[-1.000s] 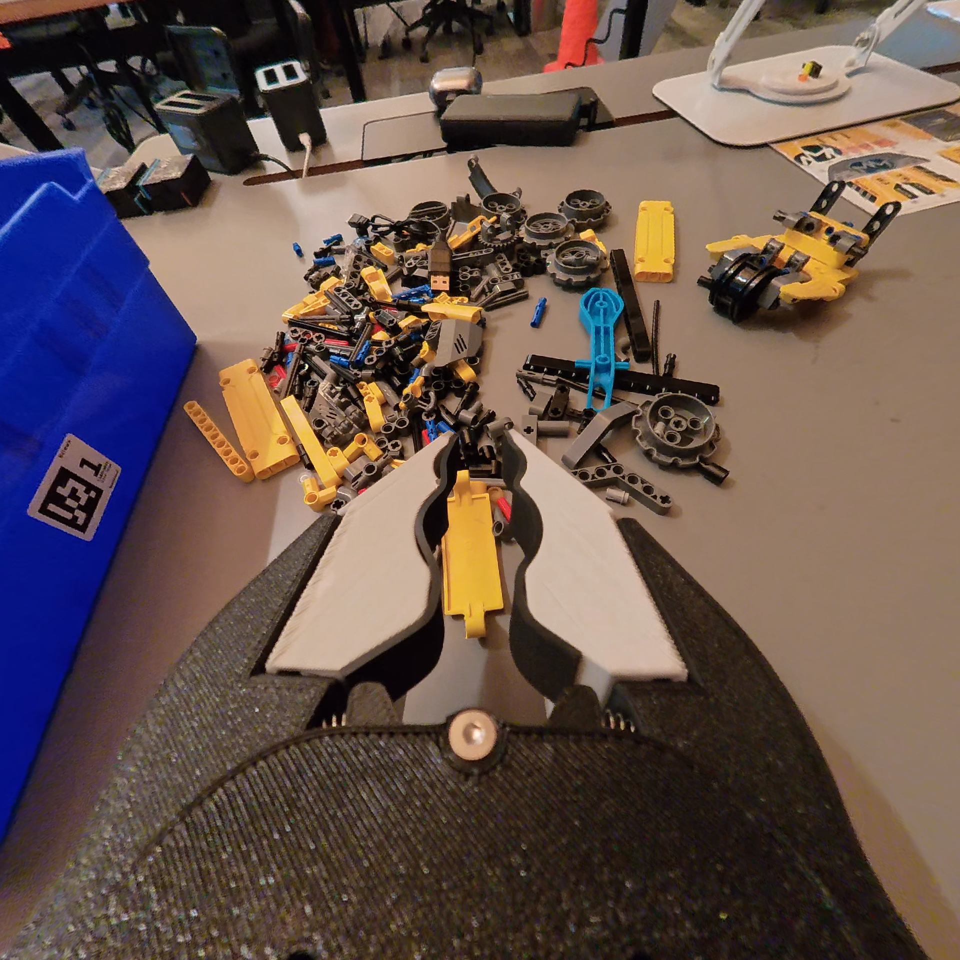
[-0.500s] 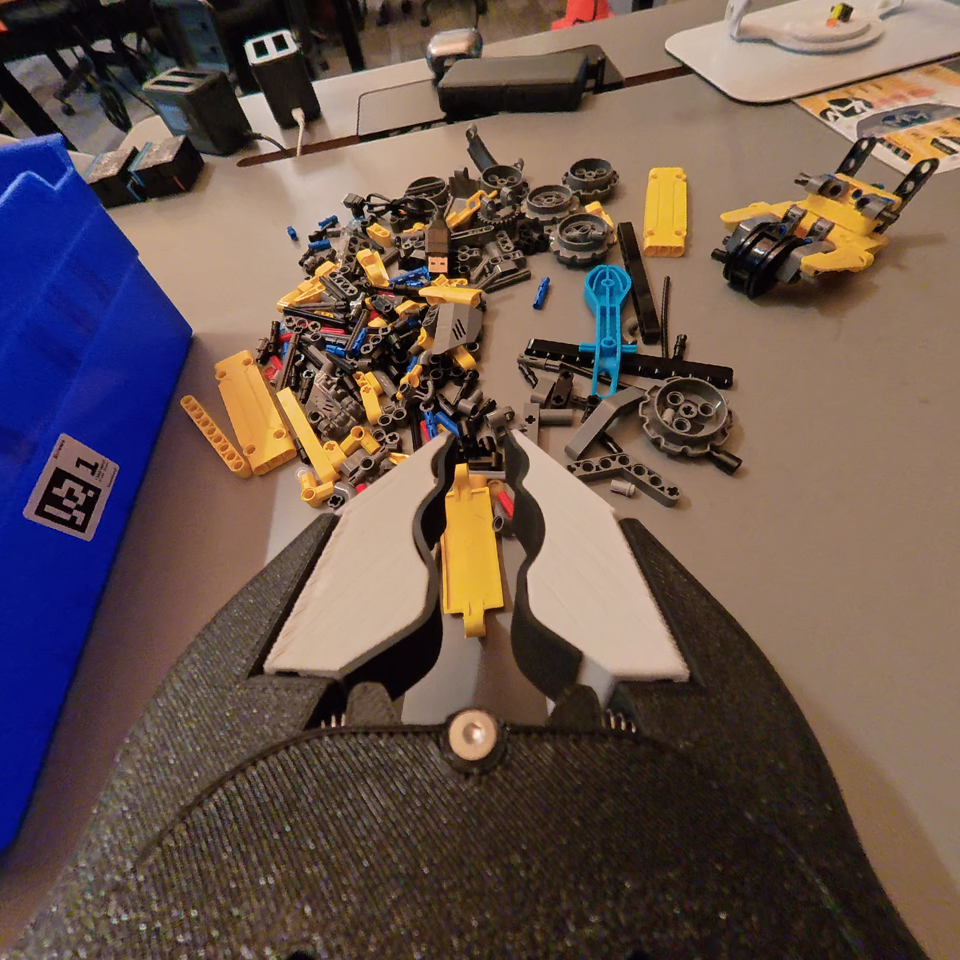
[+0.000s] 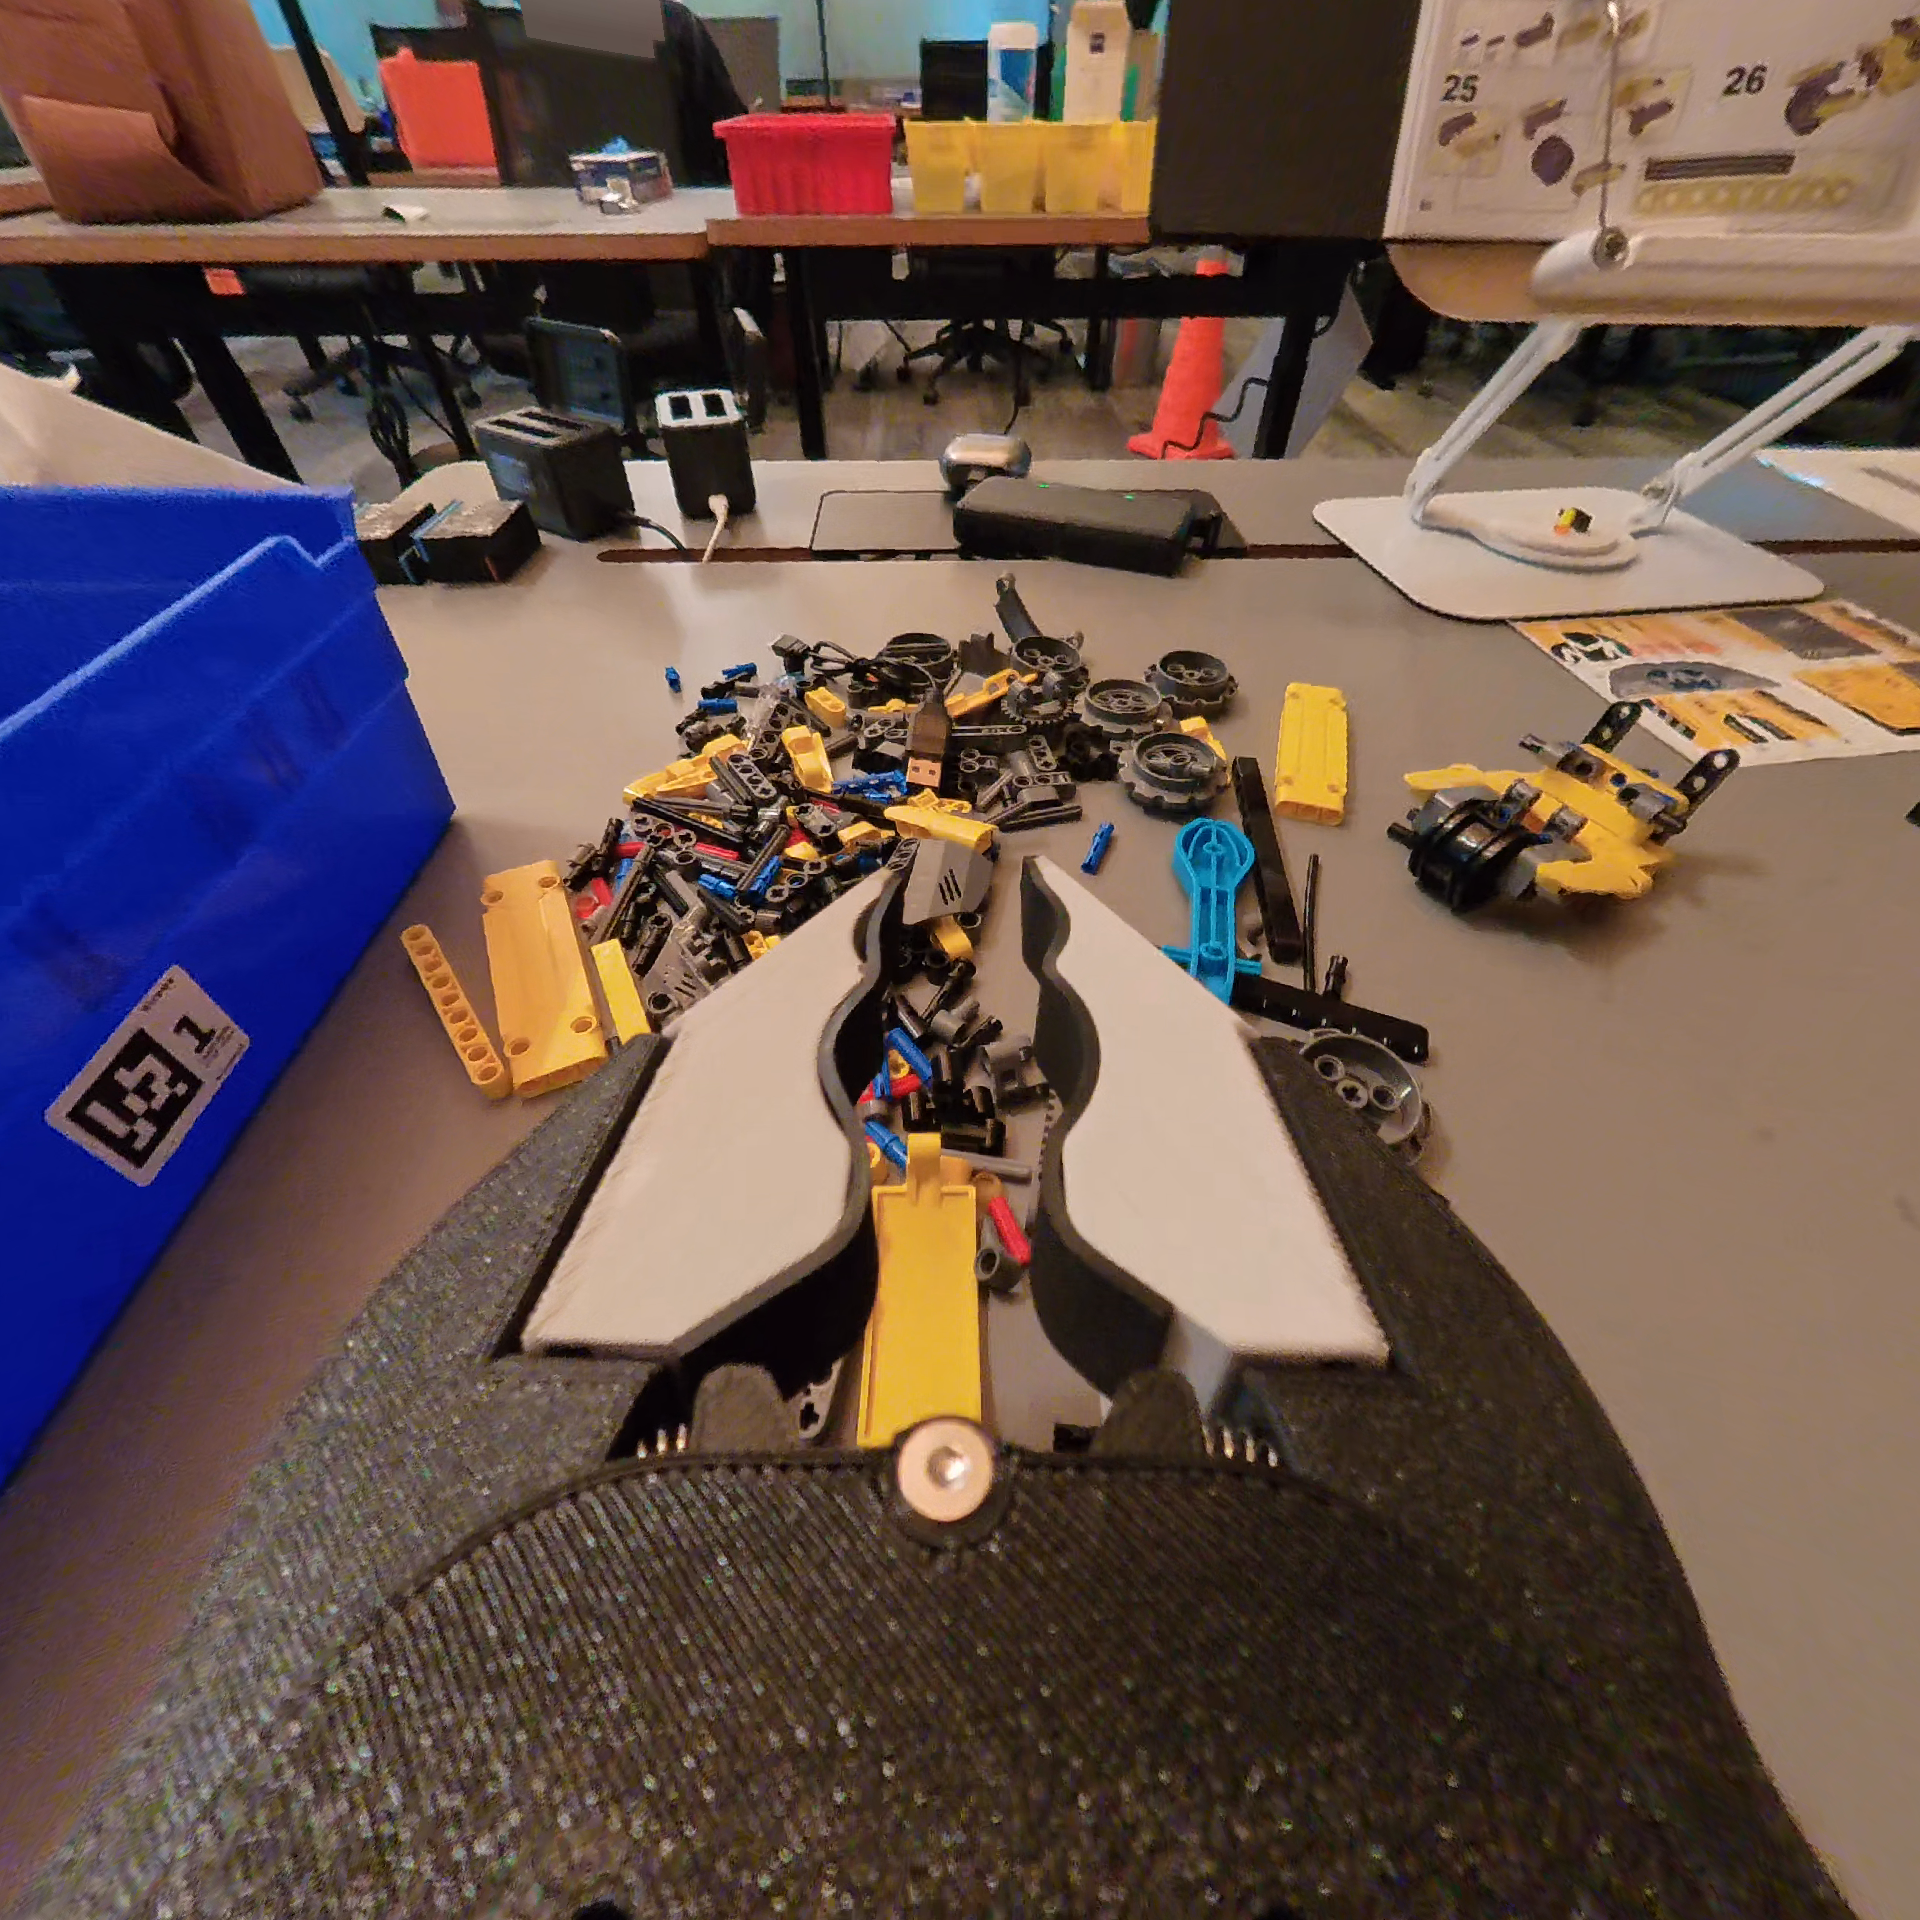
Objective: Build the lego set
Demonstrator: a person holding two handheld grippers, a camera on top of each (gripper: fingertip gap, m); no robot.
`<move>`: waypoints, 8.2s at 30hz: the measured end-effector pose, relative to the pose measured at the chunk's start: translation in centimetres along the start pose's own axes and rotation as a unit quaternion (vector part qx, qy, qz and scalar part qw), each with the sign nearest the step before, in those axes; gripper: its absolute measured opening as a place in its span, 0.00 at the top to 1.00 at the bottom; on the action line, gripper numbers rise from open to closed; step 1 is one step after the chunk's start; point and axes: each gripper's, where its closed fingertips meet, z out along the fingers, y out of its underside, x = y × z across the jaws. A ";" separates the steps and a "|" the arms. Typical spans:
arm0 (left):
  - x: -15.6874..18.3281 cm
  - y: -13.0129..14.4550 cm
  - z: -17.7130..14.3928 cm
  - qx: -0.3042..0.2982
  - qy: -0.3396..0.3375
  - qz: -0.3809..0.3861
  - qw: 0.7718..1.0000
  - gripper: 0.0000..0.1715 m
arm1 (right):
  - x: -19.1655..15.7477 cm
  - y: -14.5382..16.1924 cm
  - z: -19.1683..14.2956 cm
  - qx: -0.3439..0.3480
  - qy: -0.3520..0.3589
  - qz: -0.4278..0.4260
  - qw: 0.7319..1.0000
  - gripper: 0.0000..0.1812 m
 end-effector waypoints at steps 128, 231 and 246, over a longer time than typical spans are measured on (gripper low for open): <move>2.2 0.1 0.3 -0.006 0.038 -0.038 0.999 0.96 | -1.6 -0.7 -0.7 0.021 -0.034 0.013 0.999 0.81; 1.0 6.1 7.7 -0.243 0.008 0.114 0.963 1.00 | -0.8 -0.1 0.7 0.004 -0.033 0.022 0.999 0.81; 0.9 5.3 7.5 -0.218 0.007 0.116 0.969 1.00 | -1.0 0.0 0.7 0.000 -0.033 0.013 0.999 0.81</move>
